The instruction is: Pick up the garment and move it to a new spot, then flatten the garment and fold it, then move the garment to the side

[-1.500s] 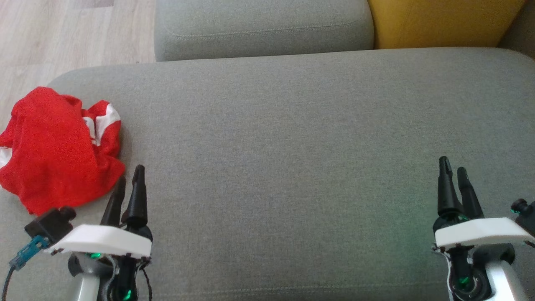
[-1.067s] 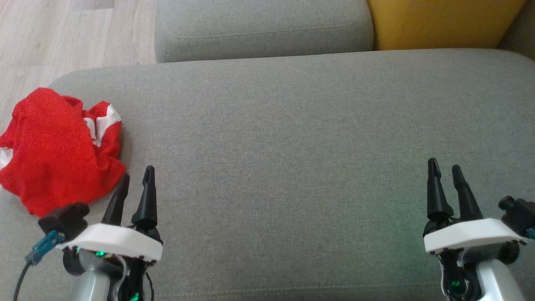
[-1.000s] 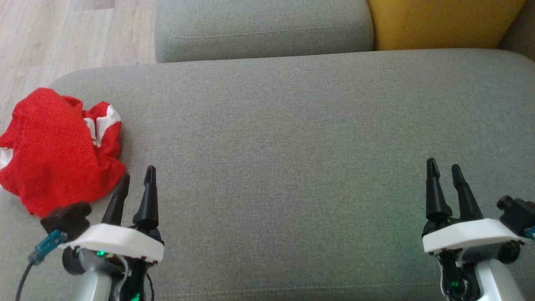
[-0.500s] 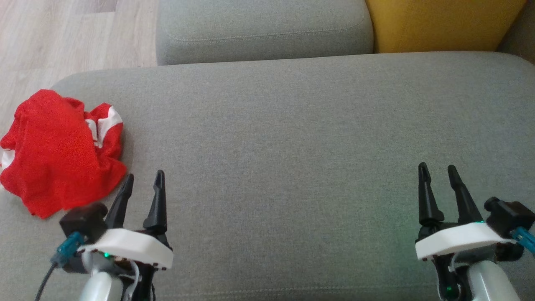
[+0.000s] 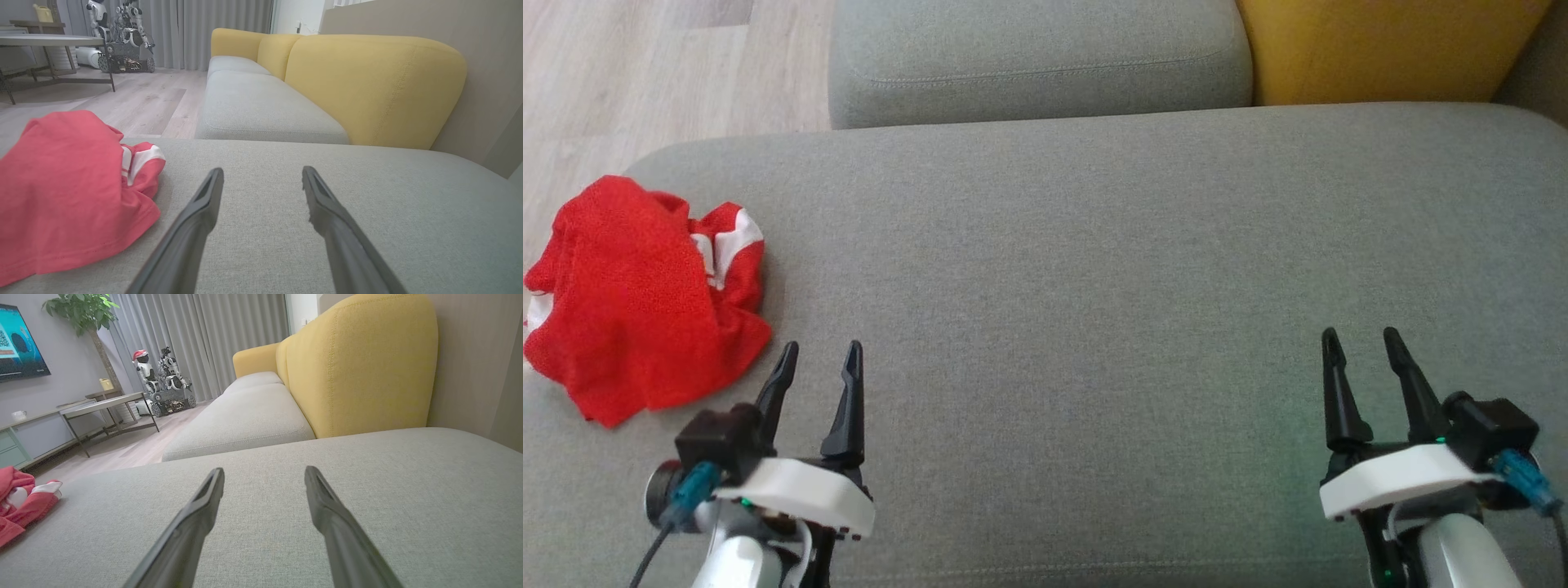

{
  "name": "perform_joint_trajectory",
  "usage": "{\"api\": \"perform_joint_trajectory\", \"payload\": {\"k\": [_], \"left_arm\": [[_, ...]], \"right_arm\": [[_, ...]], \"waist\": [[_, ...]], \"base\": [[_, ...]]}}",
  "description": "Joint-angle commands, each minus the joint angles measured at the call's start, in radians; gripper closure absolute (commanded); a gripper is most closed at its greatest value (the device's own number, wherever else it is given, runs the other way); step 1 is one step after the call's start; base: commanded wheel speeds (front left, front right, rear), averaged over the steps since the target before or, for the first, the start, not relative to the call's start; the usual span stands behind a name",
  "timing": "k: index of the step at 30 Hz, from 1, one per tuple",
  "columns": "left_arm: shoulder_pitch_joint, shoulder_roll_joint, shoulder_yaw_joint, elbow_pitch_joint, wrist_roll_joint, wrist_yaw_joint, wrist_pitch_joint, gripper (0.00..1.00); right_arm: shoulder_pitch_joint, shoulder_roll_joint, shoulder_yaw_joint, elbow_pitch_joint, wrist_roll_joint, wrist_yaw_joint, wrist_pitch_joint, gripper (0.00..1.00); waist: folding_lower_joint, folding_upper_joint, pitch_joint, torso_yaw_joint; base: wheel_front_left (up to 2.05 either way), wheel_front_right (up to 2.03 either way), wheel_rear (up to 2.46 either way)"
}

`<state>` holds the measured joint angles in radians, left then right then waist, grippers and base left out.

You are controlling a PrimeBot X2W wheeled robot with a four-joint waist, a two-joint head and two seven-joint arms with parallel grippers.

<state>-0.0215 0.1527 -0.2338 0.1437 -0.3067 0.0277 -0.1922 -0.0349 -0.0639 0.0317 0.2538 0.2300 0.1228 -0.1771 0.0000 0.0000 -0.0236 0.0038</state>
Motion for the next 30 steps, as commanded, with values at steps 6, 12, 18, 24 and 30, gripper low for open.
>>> {"api": "perform_joint_trajectory", "payload": {"k": [6,12,18,24,30], "left_arm": [[-0.031,0.011,0.022,-0.011,0.072,0.005,-0.031,0.00],[-0.035,0.007,0.015,0.008,0.133,0.000,-0.049,0.00],[-0.036,0.000,0.016,0.023,0.186,-0.007,-0.066,0.00],[-0.038,-0.016,0.033,0.042,0.171,-0.025,-0.070,0.00],[-0.038,-0.028,0.053,0.054,0.157,-0.035,-0.070,0.00]], "right_arm": [[-0.031,0.003,0.028,-0.025,-0.078,0.007,-0.023,0.00],[-0.026,0.007,0.027,-0.022,-0.133,0.007,-0.037,0.00],[-0.021,0.010,0.025,-0.019,-0.182,0.008,-0.050,0.00],[-0.015,0.012,0.014,-0.012,-0.146,0.008,-0.050,0.00],[-0.014,0.013,0.010,-0.007,-0.120,0.008,-0.049,0.00]], "waist": [[0.0000,0.0000,-0.001,0.002],[0.0000,0.0000,-0.001,0.006],[0.0000,0.0000,-0.001,0.006],[0.0000,0.0000,0.000,0.005],[0.0000,0.0000,-0.002,0.003]], "base": [[0.00,0.00,0.00],[0.00,0.00,0.00],[0.00,0.00,0.00],[0.00,0.00,0.00],[0.00,0.00,0.00]]}}
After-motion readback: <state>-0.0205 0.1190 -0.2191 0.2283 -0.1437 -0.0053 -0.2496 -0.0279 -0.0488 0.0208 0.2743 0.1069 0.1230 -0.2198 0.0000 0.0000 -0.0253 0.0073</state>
